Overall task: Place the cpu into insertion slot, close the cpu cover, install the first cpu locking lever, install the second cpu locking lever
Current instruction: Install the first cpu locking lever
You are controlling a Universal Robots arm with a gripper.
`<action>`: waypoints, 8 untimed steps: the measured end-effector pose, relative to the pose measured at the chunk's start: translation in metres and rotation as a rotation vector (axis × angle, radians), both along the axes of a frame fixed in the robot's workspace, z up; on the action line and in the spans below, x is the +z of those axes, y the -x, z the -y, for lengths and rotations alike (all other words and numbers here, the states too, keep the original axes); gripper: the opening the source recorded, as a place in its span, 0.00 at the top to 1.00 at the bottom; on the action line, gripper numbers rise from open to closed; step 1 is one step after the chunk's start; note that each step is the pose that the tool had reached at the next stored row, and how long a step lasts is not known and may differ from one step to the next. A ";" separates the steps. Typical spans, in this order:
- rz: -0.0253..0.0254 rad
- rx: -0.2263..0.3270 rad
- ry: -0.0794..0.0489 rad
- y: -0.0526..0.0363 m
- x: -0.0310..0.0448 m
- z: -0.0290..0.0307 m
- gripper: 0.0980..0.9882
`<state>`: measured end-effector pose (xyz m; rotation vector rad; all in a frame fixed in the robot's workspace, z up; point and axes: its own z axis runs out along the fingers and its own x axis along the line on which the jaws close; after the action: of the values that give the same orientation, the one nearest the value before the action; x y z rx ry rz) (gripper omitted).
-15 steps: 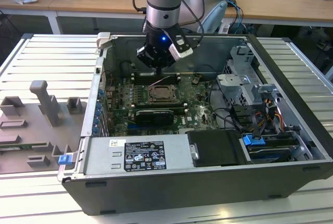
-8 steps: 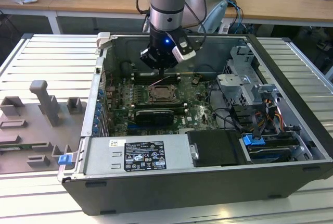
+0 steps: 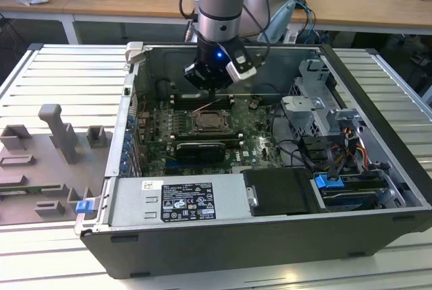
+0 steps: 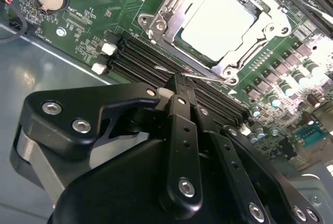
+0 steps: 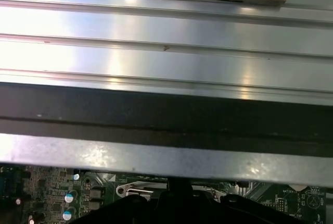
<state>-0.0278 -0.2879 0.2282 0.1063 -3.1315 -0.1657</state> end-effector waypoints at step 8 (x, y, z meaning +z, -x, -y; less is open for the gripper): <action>0.0004 0.000 0.000 -0.0076 -0.0061 0.0000 0.99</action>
<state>-0.0202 -0.2879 0.2221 0.1065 -3.1320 -0.1656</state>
